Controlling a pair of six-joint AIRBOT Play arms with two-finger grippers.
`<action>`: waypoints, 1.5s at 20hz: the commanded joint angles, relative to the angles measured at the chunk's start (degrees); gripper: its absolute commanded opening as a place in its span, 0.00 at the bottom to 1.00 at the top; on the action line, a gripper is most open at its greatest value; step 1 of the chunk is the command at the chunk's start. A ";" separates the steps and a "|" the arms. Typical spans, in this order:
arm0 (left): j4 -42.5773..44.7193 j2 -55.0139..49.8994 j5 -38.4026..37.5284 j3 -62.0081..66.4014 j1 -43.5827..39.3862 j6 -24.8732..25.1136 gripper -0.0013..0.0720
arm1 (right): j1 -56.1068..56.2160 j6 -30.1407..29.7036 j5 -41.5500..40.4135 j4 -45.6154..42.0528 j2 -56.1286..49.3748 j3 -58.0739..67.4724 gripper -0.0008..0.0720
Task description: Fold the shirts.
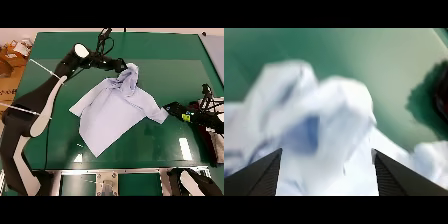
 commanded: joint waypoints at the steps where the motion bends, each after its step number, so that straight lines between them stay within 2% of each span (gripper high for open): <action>1: -0.09 -0.83 -23.80 4.50 6.86 -8.50 0.68 | -0.52 3.80 -1.20 -4.66 -1.36 5.79 0.81; 2: -0.09 -0.20 -28.59 4.22 9.64 -10.05 0.17 | -0.96 3.91 -0.76 -4.98 -3.52 9.35 0.75; 3: -0.26 0.61 -32.26 3.78 12.07 -10.27 0.05 | -0.92 3.87 -0.26 -4.96 -7.13 13.29 0.73; 5: 0.28 2.86 -35.52 1.64 15.52 -11.58 0.05 | 0.04 3.67 2.86 -4.90 -16.57 20.52 0.73; 7: 4.70 6.54 -35.63 -2.75 16.59 -11.58 0.05 | 1.60 3.65 4.46 -4.85 -26.71 25.94 0.73; 8: 8.35 9.16 -35.52 -6.47 16.59 -11.54 0.05 | 2.16 3.63 5.25 -4.83 -31.08 28.04 0.67; 9: 10.97 12.33 -34.64 -11.50 16.59 -11.52 0.05 | 2.86 3.61 6.12 -4.83 -35.43 30.27 0.65; 11: 12.33 19.78 -30.42 -24.41 16.72 -10.32 0.05 | 4.42 2.01 7.80 -3.87 -42.71 34.53 0.65; 14: 14.01 32.24 -19.87 -46.29 16.70 -10.14 0.05 | 7.43 1.27 9.94 -3.34 -51.56 41.46 0.65; 16: 15.96 39.39 -14.19 -57.88 16.72 -12.66 0.05 | 9.07 1.29 10.36 -3.32 -55.56 45.18 0.65; 17: 16.92 42.07 -12.35 -61.88 16.72 -14.25 0.05 | 9.75 1.31 11.19 -3.32 -56.94 46.82 0.60; 19: 20.41 45.07 -9.60 -65.96 16.72 -18.71 0.05 | 10.97 1.20 13.75 -3.39 -58.49 49.20 0.34; 20: 22.69 45.24 -8.68 -66.47 16.72 -21.59 0.05 | 11.28 0.83 14.12 -3.39 -58.47 49.51 0.06; 22: 27.82 45.05 -3.87 -66.58 16.70 -28.79 0.05 | 11.06 0.90 14.60 -3.43 -58.36 50.51 0.03; 23: 28.98 44.94 0.00 -66.60 16.70 -30.86 0.06 | 10.47 1.18 15.04 -3.54 -57.94 50.73 0.03; 25: 28.63 43.36 6.19 -66.58 16.70 -31.15 0.61 | 9.27 1.81 15.34 -4.39 -56.28 50.71 0.03; 27: 25.97 38.51 7.08 -66.58 16.68 -30.80 0.58 | 8.07 1.79 16.06 -4.46 -54.21 50.60 0.03; 30: 16.15 31.54 12.15 -66.55 16.65 -23.76 0.58 | 6.69 2.43 16.98 -4.48 -51.47 50.58 0.03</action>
